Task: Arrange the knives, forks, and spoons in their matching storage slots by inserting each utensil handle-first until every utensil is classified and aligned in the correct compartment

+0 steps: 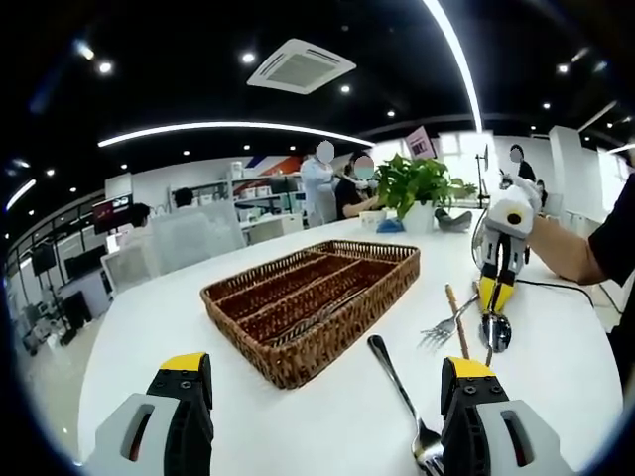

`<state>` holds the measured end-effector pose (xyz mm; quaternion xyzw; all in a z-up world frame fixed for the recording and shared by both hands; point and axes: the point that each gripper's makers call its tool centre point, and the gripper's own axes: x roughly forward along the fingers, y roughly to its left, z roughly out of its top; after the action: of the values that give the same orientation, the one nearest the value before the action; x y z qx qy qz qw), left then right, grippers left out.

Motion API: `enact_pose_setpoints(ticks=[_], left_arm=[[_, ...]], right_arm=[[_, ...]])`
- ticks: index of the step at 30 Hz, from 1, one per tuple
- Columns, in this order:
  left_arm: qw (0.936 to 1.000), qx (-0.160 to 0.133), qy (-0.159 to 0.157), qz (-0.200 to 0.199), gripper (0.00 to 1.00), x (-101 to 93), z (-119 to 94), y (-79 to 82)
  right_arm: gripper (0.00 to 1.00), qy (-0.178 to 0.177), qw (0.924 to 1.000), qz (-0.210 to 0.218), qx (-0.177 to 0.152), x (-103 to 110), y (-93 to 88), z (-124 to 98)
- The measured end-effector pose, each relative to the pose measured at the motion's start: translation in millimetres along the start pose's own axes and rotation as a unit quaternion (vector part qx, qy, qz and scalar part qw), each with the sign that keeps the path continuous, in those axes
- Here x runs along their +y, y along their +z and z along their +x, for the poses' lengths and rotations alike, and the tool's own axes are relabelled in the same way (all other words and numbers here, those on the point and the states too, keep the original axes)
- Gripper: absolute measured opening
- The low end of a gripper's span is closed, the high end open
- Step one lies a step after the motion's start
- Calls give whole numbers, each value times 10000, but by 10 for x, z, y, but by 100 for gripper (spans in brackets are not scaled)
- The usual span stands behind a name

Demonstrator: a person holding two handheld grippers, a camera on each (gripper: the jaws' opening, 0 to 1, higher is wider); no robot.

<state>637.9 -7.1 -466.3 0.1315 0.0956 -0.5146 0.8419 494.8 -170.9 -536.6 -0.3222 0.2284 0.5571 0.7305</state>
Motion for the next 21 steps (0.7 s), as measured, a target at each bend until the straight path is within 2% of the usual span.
enact_pose_setpoints(ticks=[3, 7, 13, 14, 17, 21], left_arm=[[10000, 23, -11, 1, 100, -6, 10, -17], [10000, 21, -9, -14, 100, -3, 13, -22], [10000, 12, -17, 18, 100, -17, 8, -3], [10000, 3, -15, 28, 100, -18, 5, 5], [10000, -25, -22, 66, 100, -24, 2, 27], [10000, -29, -20, 68, 100, -26, 1, 27]], right_arm=[[4, 209, 9994, 235, 155, 16, -14, -2], [3, 367, 9987, 339, 141, 8, -3, 14], [1, 85, 9987, 506, 25, -95, -7, -46], [0, -19, 9986, 491, -175, -126, 34, -43], [0, 24, 9982, 557, -235, -101, 19, -31], [0, -115, 9973, 597, -413, -135, 79, -52]])
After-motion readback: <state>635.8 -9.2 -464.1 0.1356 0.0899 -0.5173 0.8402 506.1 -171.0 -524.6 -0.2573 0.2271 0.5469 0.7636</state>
